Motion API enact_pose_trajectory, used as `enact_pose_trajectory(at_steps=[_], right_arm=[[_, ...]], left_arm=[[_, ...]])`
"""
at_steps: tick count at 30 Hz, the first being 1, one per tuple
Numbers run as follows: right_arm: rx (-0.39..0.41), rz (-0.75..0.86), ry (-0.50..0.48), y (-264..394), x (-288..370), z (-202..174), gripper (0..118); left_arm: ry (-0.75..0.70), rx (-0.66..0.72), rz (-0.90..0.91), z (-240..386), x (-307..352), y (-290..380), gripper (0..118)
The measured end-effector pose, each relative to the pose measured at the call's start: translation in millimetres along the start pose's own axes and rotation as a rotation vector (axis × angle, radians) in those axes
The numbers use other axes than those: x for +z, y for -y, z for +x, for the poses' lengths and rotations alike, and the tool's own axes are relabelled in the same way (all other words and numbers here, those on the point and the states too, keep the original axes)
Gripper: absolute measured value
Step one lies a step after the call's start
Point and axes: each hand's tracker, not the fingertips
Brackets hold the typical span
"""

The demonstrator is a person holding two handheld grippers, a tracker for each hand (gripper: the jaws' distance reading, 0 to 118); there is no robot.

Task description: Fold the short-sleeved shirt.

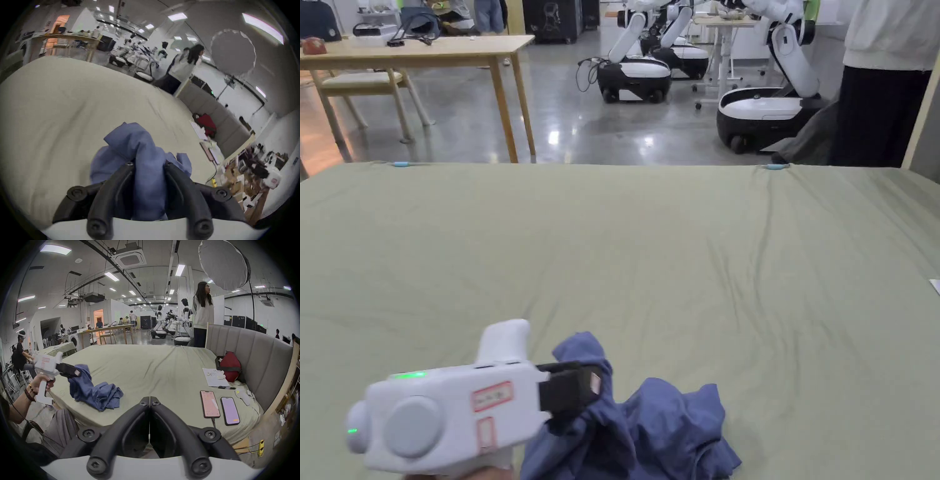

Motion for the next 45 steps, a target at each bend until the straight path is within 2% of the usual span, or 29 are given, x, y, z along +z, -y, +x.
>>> enact_pose_trajectory(at_steps=[2, 5, 6, 7, 8, 9, 10, 13, 17, 20, 23, 24, 25, 26, 27, 28, 30, 36, 38, 41, 45], right_arm=[[-0.008, 0.000, 0.012, 3, 5, 4, 0], [-0.023, -0.006, 0.040, 7, 15, 13, 0], [-0.029, -0.006, 0.052, 9, 17, 16, 0], [-0.035, -0.009, 0.064, 11, 19, 19, 0], [-0.041, -0.012, 0.072, 12, 20, 22, 0], [-0.047, -0.014, 0.081, 13, 21, 24, 0], [-0.054, -0.016, 0.092, 15, 22, 27, 0], [-0.074, -0.017, 0.100, 18, 22, 30, 0], [-0.080, -0.024, 0.093, 20, 20, 28, 0], [-0.075, -0.032, 0.084, 19, 17, 26, 0], [-0.066, -0.030, 0.076, 15, 13, 24, 0], [-0.066, -0.026, 0.072, 14, 12, 23, 0], [-0.067, -0.022, 0.065, 13, 10, 22, 0], [-0.066, -0.019, 0.057, 12, 8, 20, 0], [-0.063, -0.017, 0.051, 11, 7, 18, 0], [-0.059, -0.016, 0.043, 10, 5, 17, 0], [-0.050, -0.017, 0.032, 8, 3, 13, 0], [-0.032, -0.014, 0.012, 3, -1, 7, 0], [-0.028, -0.009, 0.010, 2, 1, 5, 0], [-0.024, -0.007, 0.012, 2, 6, 5, 0], [-0.025, -0.010, 0.037, 4, 15, 9, 0]], left_arm=[[-0.034, -0.052, -0.073, 17, -36, 7, 21], [-0.049, -0.073, -0.137, 45, -65, 18, 34], [-0.034, -0.081, -0.145, 49, -70, 20, 34], [0.044, -0.083, -0.146, 54, -74, 24, 52], [0.095, -0.089, -0.140, 61, -76, 27, 81], [0.096, -0.120, -0.146, 67, -79, 30, 97], [0.061, -0.152, -0.153, 73, -83, 33, 103], [0.004, -0.241, -0.166, 77, -95, 41, 103], [0.028, -0.230, -0.150, 74, -77, 33, 102], [0.144, -0.144, -0.002, 63, -26, 17, 101], [0.200, -0.106, 0.167, 44, 32, 10, 101], [0.215, -0.086, 0.200, 31, 47, 9, 99], [0.217, -0.049, 0.223, 19, 61, 10, 92], [0.231, -0.001, 0.233, 4, 71, 12, 57], [0.244, 0.036, 0.239, -8, 77, 14, 16], [0.241, 0.075, 0.245, -23, 80, 17, 0], [0.200, 0.131, 0.260, -45, 82, 23, 0], [0.330, 0.214, 0.191, -59, 49, 24, 0], [0.376, 0.182, 0.147, -56, 20, 18, 0], [0.355, 0.145, 0.068, -48, -30, 13, 0], [0.466, 0.139, -0.078, -23, -85, 14, 0]])
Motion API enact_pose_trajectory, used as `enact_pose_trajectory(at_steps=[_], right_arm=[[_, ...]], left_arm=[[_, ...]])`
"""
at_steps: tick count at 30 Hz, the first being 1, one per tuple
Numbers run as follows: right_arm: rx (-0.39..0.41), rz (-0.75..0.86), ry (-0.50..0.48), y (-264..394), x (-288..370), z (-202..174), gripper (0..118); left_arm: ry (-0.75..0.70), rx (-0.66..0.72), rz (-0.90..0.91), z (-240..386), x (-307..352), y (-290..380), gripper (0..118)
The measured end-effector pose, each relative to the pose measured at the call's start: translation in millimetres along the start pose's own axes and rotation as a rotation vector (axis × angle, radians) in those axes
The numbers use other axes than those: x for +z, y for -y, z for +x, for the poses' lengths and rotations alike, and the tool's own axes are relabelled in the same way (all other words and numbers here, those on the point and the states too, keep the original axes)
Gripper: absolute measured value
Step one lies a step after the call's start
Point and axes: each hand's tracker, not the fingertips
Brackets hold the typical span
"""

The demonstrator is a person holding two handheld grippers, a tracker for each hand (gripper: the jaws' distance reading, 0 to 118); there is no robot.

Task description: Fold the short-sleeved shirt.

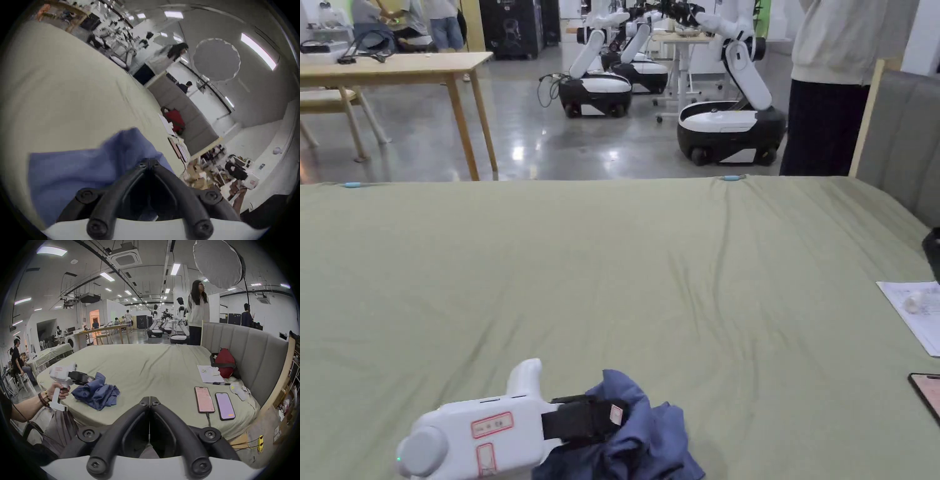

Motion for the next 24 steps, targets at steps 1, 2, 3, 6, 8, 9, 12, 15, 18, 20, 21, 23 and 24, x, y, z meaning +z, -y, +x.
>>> enact_pose_trajectory(at_steps=[1, 2, 3, 6, 8, 9, 12, 15, 18, 20, 21, 23, 24], right_arm=[[-0.005, -0.001, 0.010, 1, 2, 2, 0], [-0.010, -0.003, 0.019, 2, 3, 4, 0], [-0.014, -0.004, 0.026, 2, 4, 5, 0], [-0.021, -0.013, 0.041, 5, 4, 8, 0], [-0.023, -0.018, 0.043, 7, 4, 9, 0], [-0.024, -0.020, 0.044, 8, 4, 8, 0], [-0.026, -0.023, 0.036, 9, 3, 8, 0], [-0.029, -0.016, 0.026, 8, 2, 6, 0], [-0.047, -0.001, -0.023, 4, -11, 0, 0], [-0.060, 0.012, -0.094, -3, -28, -13, 0], [-0.056, 0.019, -0.138, -7, -38, -21, 0], [-0.051, 0.036, -0.249, -17, -64, -42, 0], [-0.056, 0.044, -0.312, -21, -81, -54, 0]], left_arm=[[-0.032, -0.018, -0.040, 5, -14, 2, 0], [-0.048, -0.034, -0.069, 8, -26, 4, 0], [-0.058, -0.043, -0.091, 6, -39, 5, 0], [-0.140, -0.020, -0.169, 9, -66, 11, 0], [-0.144, -0.050, -0.152, 26, -65, 15, 0], [-0.159, -0.065, -0.157, 29, -64, 13, 0], [-0.152, -0.075, -0.137, 38, -49, 10, 0], [-0.089, -0.154, -0.021, 61, -8, 8, 0], [-0.032, -0.161, 0.102, 82, 52, 14, 0], [-0.079, -0.152, 0.167, 81, 96, 20, 0], [-0.099, -0.149, 0.193, 79, 114, 27, 0], [-0.131, -0.105, 0.229, 74, 150, 40, 0], [-0.151, -0.057, 0.249, 69, 167, 50, 0]])
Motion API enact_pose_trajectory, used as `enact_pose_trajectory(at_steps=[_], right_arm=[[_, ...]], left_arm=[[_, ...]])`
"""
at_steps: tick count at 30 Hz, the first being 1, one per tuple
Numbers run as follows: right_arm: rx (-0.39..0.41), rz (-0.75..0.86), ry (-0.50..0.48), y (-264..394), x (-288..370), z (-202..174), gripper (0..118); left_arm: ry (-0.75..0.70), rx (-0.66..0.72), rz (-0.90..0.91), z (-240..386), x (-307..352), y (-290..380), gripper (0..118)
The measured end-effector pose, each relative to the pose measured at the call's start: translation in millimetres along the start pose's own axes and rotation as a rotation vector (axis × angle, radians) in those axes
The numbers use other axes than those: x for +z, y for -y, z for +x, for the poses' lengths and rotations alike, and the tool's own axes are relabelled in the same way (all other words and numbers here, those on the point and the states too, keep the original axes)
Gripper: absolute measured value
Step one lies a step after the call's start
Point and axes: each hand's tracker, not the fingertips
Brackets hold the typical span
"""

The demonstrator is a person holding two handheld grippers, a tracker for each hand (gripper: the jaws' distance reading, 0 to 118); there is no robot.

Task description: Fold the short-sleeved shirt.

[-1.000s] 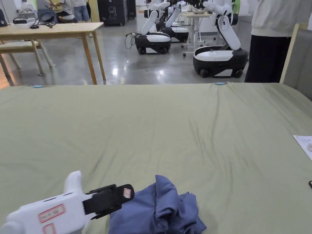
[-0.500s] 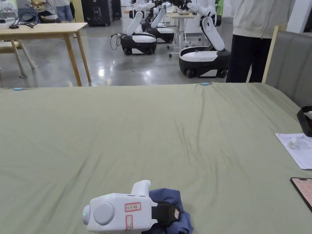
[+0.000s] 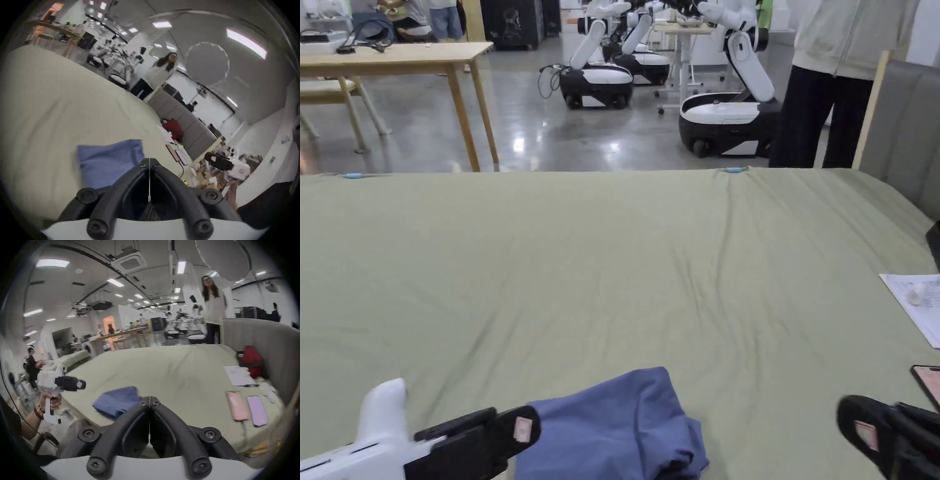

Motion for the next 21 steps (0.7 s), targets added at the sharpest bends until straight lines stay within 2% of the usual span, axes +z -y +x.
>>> enact_pose_trajectory(at_steps=[3, 6, 8, 10, 11, 13, 14, 15, 16, 17, 18, 19, 20, 21], right_arm=[[-0.048, -0.049, -0.146, -1, -69, -19, 0], [-0.054, -0.132, -0.237, 7, -135, -35, 0], [-0.100, -0.215, -0.280, 19, -175, -37, 0], [-0.177, -0.320, -0.279, 36, -207, -32, 0], [-0.185, -0.373, -0.243, 45, -219, -29, 0], [-0.151, -0.453, -0.135, 62, -234, -21, 0], [-0.165, -0.423, -0.178, 68, -236, -13, 1], [-0.214, -0.380, -0.216, 68, -233, -7, 1], [-0.261, -0.387, -0.223, 66, -231, -2, 1], [-0.284, -0.404, -0.225, 64, -229, -1, 1], [-0.268, -0.402, -0.218, 63, -228, -1, 1], [-0.250, -0.399, -0.214, 63, -228, -3, 1], [-0.225, -0.396, -0.212, 64, -228, -5, 1], [-0.214, -0.393, -0.208, 65, -228, -7, 1]], left_arm=[[-0.082, 0.039, 0.045, -19, 39, 19, 0], [-0.138, 0.097, 0.072, -30, 64, 32, 0], [-0.141, 0.119, 0.081, -40, 72, 38, 0], [-0.154, 0.148, 0.082, -43, 73, 40, 0], [-0.162, 0.151, 0.079, -45, 70, 40, 0], [-0.161, 0.142, 0.065, -47, 65, 40, 0], [-0.157, 0.141, 0.056, -47, 60, 39, 0], [-0.138, 0.145, 0.045, -48, 53, 38, 4], [-0.095, 0.168, 0.025, -51, 44, 35, 20], [-0.075, 0.183, 0.000, -53, 34, 31, 70], [-0.055, 0.178, -0.029, -55, 23, 27, 110], [-0.053, 0.166, -0.059, -55, 6, 24, 118], [-0.056, 0.134, -0.122, -58, -10, 22, 118], [-0.026, 0.155, -0.044, -59, -15, 21, 118]])
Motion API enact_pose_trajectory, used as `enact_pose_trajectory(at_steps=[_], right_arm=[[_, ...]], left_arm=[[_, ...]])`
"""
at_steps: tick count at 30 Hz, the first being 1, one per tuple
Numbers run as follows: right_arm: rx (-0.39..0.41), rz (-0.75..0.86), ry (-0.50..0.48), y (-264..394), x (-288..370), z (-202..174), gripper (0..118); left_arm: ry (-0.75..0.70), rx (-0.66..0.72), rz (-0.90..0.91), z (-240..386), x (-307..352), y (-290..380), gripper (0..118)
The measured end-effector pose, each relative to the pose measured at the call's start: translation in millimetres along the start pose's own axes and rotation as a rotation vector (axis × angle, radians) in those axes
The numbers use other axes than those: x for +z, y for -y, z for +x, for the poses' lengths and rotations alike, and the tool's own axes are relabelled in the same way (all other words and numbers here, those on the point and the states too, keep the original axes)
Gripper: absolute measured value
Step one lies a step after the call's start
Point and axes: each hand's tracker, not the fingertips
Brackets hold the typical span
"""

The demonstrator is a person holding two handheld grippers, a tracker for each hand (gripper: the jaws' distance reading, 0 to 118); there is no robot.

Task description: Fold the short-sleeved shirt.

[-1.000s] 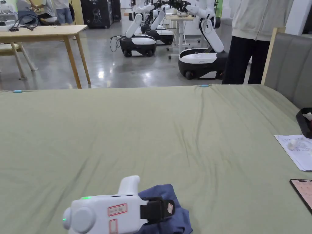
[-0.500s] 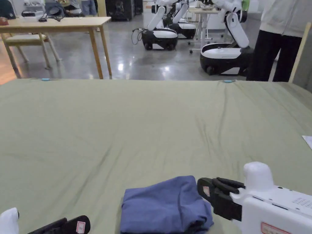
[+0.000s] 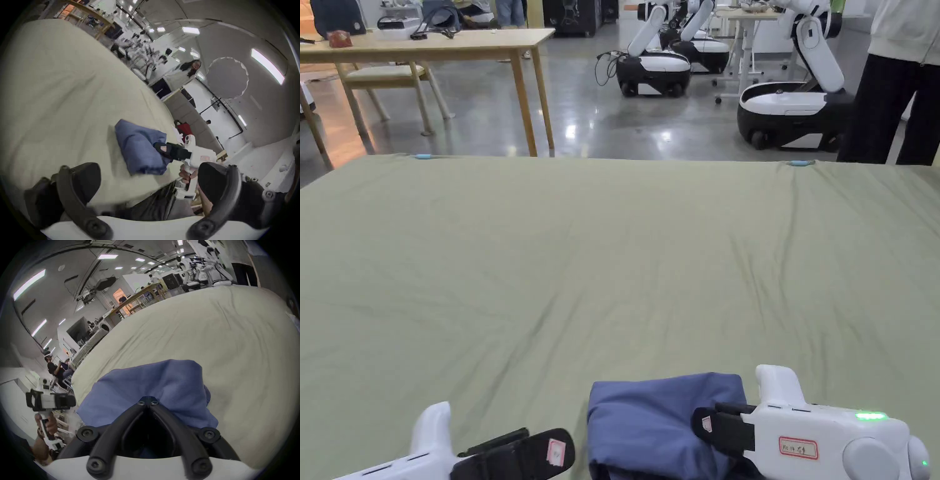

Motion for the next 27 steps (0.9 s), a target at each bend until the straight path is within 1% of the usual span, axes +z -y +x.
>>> enact_pose_trajectory(at_steps=[1, 2, 4, 5, 6, 9, 10, 12, 13, 14, 15, 16, 17, 18, 19, 20, 21, 22, 23, 25, 27], right_arm=[[0.002, 0.003, 0.002, 1, 0, 0, 1], [0.000, 0.006, 0.001, 1, 0, 0, 1], [-0.021, 0.016, -0.011, 3, 1, 3, 1], [-0.031, 0.020, -0.018, 4, 1, 5, 1], [-0.041, 0.025, -0.025, 5, 2, 6, 1], [-0.062, 0.033, -0.037, 7, 3, 8, 1], [-0.064, 0.034, -0.038, 7, 3, 9, 1], [-0.064, 0.039, -0.041, 8, 3, 9, 1], [-0.068, 0.042, -0.041, 9, 3, 9, 1], [-0.070, 0.044, -0.041, 9, 3, 9, 1], [-0.071, 0.047, -0.041, 10, 3, 9, 1], [-0.075, 0.051, -0.042, 11, 3, 10, 1], [-0.080, 0.056, -0.040, 11, 4, 11, 1], [-0.087, 0.058, -0.053, 12, 3, 12, 1], [-0.087, 0.057, -0.045, 13, 3, 11, 1], [-0.084, 0.065, -0.048, 14, 3, 11, 1], [-0.083, 0.065, -0.043, 15, 3, 9, 1], [-0.084, 0.067, -0.037, 14, 3, 8, 1], [-0.086, 0.066, -0.029, 12, 3, 6, 1], [-0.079, 0.066, -0.021, 11, 3, 2, 1], [-0.065, 0.074, -0.021, 9, 3, -6, 1]], left_arm=[[0.009, 0.006, 0.012, -1, -12, -7, 118], [0.010, 0.037, 0.006, -22, -27, -13, 118], [0.032, 0.099, -0.021, -37, -54, -19, 118], [0.037, 0.094, -0.034, -40, -66, -21, 118], [0.038, 0.097, -0.046, -29, -81, -21, 118], [0.027, 0.104, -0.143, -25, -121, -18, 118], [0.012, 0.094, -0.173, -31, -125, -15, 118], [0.053, 0.038, -0.139, -21, -129, -14, 117], [0.065, 0.049, -0.158, -16, -130, -15, 115], [0.066, 0.057, -0.159, -18, -124, -13, 105], [0.048, 0.052, -0.147, -16, -122, -12, 86], [0.004, 0.013, -0.140, -15, -120, -13, 52], [-0.074, -0.038, -0.118, -15, -119, -11, 29], [-0.056, -0.040, -0.120, -47, -127, -20, 29], [-0.013, 0.000, -0.145, -58, -129, -24, 28], [-0.011, 0.037, -0.143, -64, -130, -29, 28], [-0.016, 0.040, -0.153, -68, -132, -35, 28], [-0.019, 0.028, -0.150, -35, -123, -14, 28], [-0.033, 0.003, -0.155, -26, -122, -10, 27], [-0.026, 0.003, -0.164, -24, -118, -13, 27], [-0.011, -0.001, -0.173, -39, -114, -33, 26]])
